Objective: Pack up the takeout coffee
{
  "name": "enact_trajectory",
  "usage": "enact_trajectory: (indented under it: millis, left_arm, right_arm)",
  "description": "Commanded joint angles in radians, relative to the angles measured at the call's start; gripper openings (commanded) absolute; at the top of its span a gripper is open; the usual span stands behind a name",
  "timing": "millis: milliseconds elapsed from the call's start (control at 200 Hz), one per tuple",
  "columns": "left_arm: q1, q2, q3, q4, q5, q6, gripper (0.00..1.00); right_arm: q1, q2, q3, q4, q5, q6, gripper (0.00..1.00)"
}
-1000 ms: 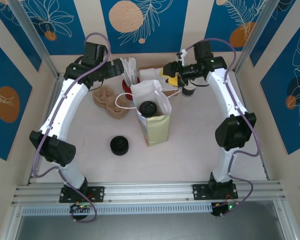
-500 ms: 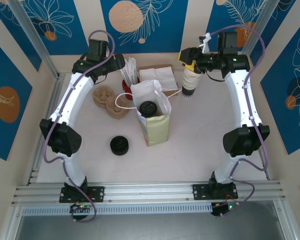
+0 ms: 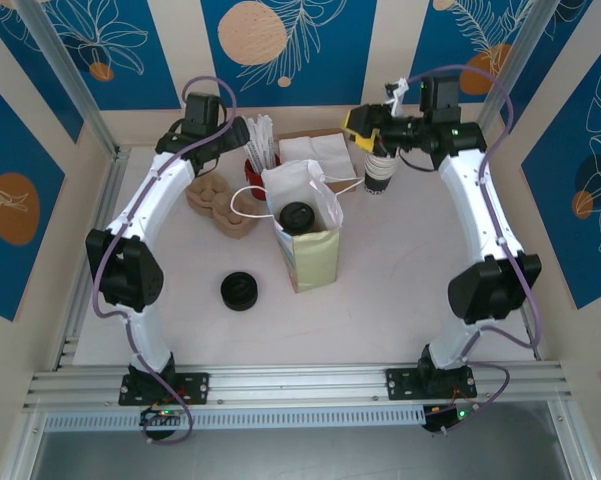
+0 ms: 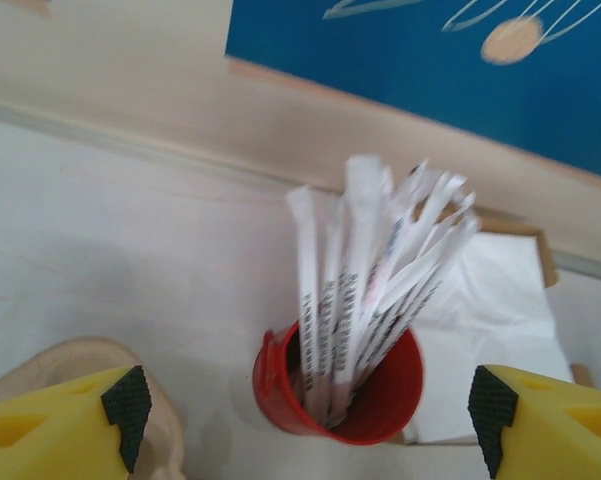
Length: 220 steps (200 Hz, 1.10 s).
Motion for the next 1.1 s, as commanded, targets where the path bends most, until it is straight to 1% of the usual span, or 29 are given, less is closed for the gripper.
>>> enact_trajectory:
  millis: [0,100,200,240,325,440,575,645,710,785,895,1095]
  left_arm:
    - [0.055,-0.041,-0.099,0.114,0.081,-0.027,0.82]
    - [0.095,-0.029,-0.156,0.205,0.163,-0.018,0.74]
    - [0.141,0.023,-0.135,0.244,0.305,-0.004,0.68]
    - [0.153,0.044,-0.122,0.255,0.349,0.001,0.65]
    - [0.165,0.082,-0.104,0.291,0.408,0.029,0.64]
    - [0.169,0.136,-0.077,0.312,0.450,0.055,0.64]
    - [0.170,0.195,-0.052,0.364,0.515,0.061,0.59]
    - [0.171,0.229,-0.019,0.361,0.529,0.069,0.58]
    - [0.170,0.258,0.010,0.363,0.561,0.082,0.57]
    - [0.170,0.282,0.040,0.348,0.562,0.084,0.55]
    - [0.171,0.315,0.079,0.340,0.563,0.085,0.52]
    - [0.171,0.373,0.160,0.307,0.580,0.081,0.45]
  right_arm:
    - [-0.008,-0.147,-0.128,0.079,0.022,0.009,0.58]
    - [-0.016,-0.212,-0.196,0.094,0.049,-0.003,0.57]
    - [-0.020,-0.244,-0.249,0.112,0.054,-0.016,0.56]
    - [-0.026,-0.251,-0.269,0.129,0.039,-0.013,0.55]
    - [-0.031,-0.254,-0.303,0.176,-0.027,-0.025,0.54]
    - [-0.028,-0.261,-0.312,0.183,-0.039,-0.084,0.54]
    - [-0.031,-0.293,-0.345,0.219,-0.016,-0.152,0.54]
    - [-0.033,-0.303,-0.361,0.243,-0.027,-0.173,0.53]
    - [-0.035,-0.300,-0.352,0.225,-0.031,-0.191,0.49]
    - [-0.041,-0.294,-0.341,0.208,-0.038,-0.206,0.49]
    - [-0.054,-0.289,-0.334,0.213,-0.058,-0.208,0.43]
    - [-0.072,-0.289,-0.340,0.232,-0.067,-0.199,0.44]
